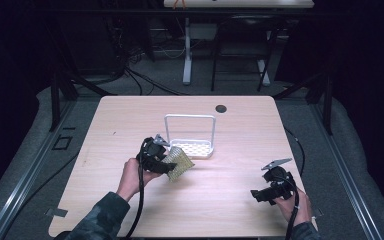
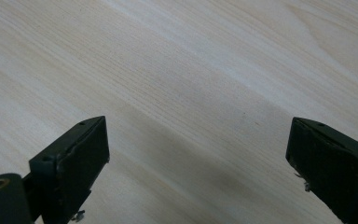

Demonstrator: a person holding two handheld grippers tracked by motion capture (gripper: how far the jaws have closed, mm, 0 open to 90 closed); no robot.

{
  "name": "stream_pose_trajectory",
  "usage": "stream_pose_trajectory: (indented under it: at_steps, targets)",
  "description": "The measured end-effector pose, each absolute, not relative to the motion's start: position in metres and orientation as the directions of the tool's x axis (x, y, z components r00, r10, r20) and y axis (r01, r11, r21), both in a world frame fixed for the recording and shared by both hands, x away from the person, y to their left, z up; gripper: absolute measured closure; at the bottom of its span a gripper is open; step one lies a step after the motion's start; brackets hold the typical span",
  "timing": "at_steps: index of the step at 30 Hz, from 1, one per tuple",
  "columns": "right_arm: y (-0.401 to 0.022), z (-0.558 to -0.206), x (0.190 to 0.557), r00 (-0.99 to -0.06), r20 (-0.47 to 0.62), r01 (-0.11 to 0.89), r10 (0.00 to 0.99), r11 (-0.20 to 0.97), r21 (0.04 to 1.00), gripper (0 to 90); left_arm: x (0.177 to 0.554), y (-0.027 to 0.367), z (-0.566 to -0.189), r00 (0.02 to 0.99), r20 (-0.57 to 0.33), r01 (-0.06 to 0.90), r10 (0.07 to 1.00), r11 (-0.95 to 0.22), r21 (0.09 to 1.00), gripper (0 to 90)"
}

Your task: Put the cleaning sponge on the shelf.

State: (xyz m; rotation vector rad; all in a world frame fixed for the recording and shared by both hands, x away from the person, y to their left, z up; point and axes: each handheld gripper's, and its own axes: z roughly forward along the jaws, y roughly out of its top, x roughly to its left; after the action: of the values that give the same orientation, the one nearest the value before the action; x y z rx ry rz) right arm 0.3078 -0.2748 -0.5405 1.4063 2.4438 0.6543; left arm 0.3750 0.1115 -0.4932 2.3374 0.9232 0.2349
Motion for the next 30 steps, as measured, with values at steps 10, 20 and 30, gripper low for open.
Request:
stream_pose_trajectory:
  at_steps: [10,20,30]
  targets:
    - [-0.275,-0.541,0.308,-0.505,0.011,0.753,0.863,0.435,0.494,5.3,0.387,0.092,-0.493,0.736,-0.030,0.540,0.676,-0.561,0.628,54.3]
    - [-0.275,-0.541,0.308,-0.507,0.013,0.752,0.862,0.436,0.494,5.4,0.400,0.073,-0.490,0.720,0.010,0.525,0.694,-0.554,0.646,54.3]
    - [-0.274,-0.541,0.308,-0.509,0.014,0.753,0.861,0.437,0.491,5.2,0.412,0.063,-0.494,0.693,0.065,0.514,0.718,-0.556,0.653,53.8]
